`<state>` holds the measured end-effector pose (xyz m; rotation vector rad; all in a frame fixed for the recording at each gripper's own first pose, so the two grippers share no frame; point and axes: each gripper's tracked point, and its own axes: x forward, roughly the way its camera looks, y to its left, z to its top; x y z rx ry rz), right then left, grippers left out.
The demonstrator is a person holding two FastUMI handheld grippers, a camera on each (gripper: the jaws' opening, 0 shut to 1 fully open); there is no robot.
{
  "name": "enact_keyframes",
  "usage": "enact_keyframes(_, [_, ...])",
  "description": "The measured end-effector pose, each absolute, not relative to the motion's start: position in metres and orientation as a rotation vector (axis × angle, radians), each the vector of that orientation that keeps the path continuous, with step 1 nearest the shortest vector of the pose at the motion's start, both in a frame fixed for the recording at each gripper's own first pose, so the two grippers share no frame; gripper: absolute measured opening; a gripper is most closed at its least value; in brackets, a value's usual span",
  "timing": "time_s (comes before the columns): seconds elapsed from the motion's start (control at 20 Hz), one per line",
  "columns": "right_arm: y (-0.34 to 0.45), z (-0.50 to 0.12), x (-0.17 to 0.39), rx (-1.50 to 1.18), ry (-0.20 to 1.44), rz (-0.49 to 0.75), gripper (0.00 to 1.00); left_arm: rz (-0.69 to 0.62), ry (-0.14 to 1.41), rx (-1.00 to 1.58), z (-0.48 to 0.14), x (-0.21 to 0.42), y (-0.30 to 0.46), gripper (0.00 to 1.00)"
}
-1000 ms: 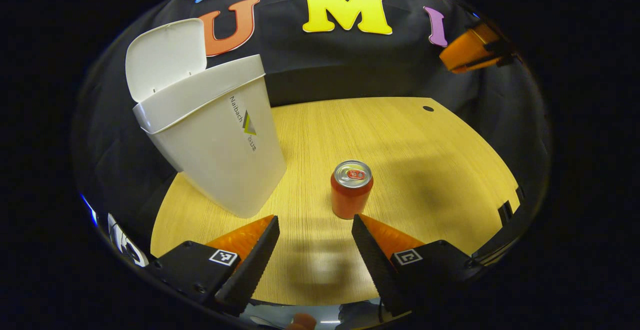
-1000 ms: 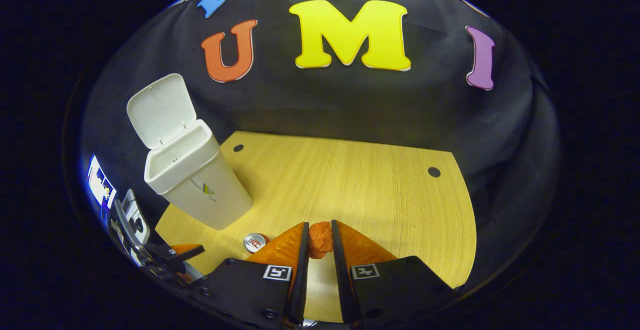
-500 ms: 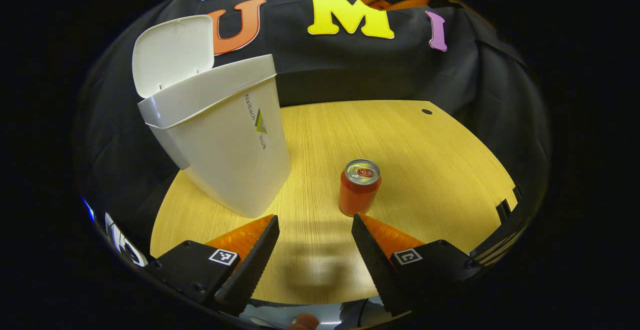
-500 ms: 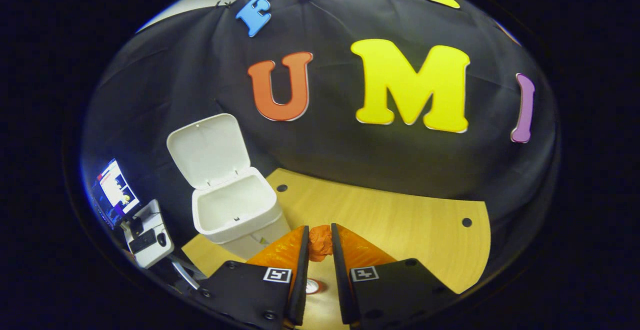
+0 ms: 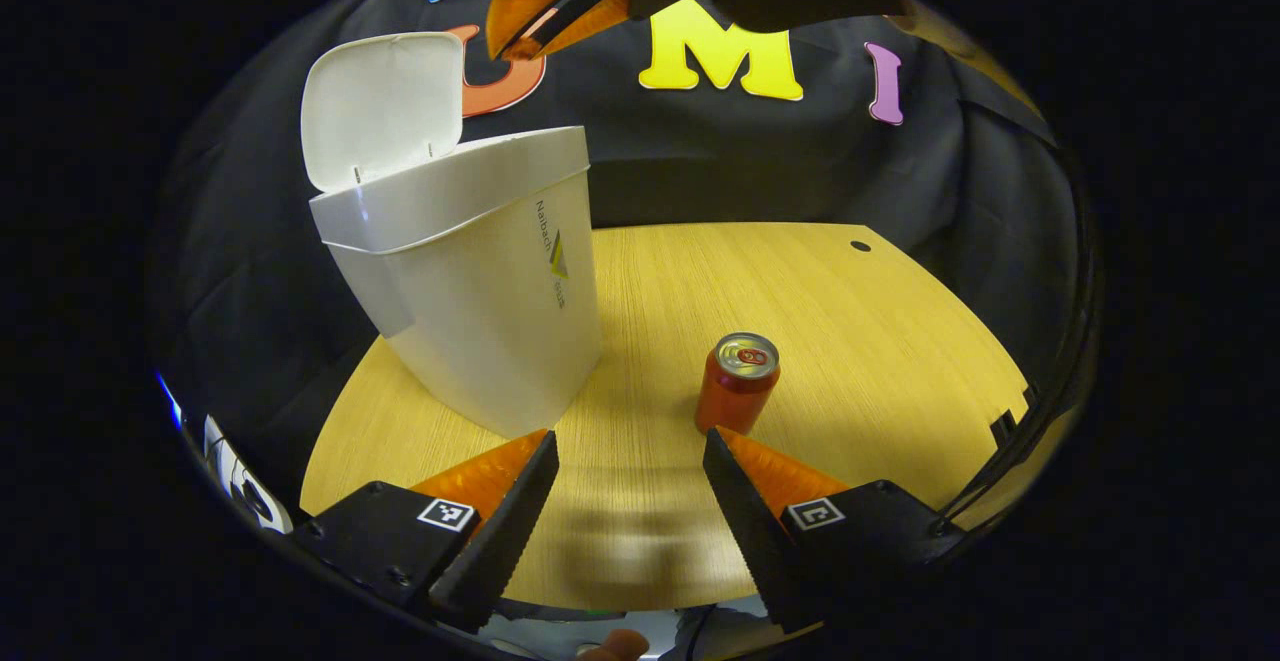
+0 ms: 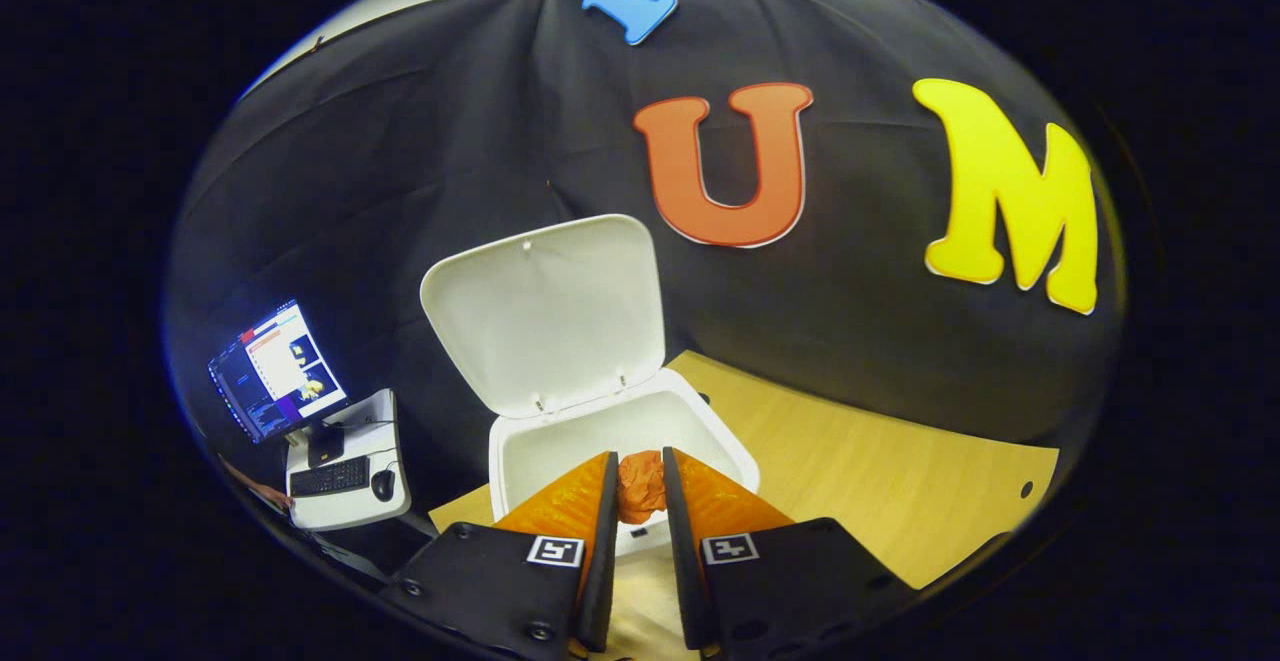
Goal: Press the lid of the desktop garbage bin to open it, pick up the crumpled paper on the desktop and throw it into the bin, then pick up the pop can on the desktop and drop it into the bin, and finally close the garbage bin lid.
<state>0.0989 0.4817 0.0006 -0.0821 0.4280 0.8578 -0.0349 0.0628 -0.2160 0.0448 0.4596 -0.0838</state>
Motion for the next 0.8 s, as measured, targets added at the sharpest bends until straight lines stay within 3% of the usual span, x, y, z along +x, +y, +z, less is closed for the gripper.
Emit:
enact_keyframes(0.35, [0.54, -0.066, 0.106, -0.194, 0.498, 0.898, 0.28, -0.04, 0.459, 0.044, -0.228, -0.043, 0.083, 0.97])
enact_keyframes(0.6, [0.54, -0.074, 0.112, -0.2, 0.507, 0.886, 0.33, -0.016, 0.472, 0.031, -0.233, -0.047, 0.092, 0.97])
enact_keyframes(0.65, [0.538, -0.069, 0.11, -0.192, 0.499, 0.894, 0.3, -0.018, 0.472, 0.031, -0.234, -0.045, 0.092, 0.97])
enact_keyframes(0.8, [0.542, -0.046, 0.101, -0.12, 0.446, 0.942, 0.47, -0.031, 0.475, 0.034, -0.234, -0.045, 0.089, 0.97])
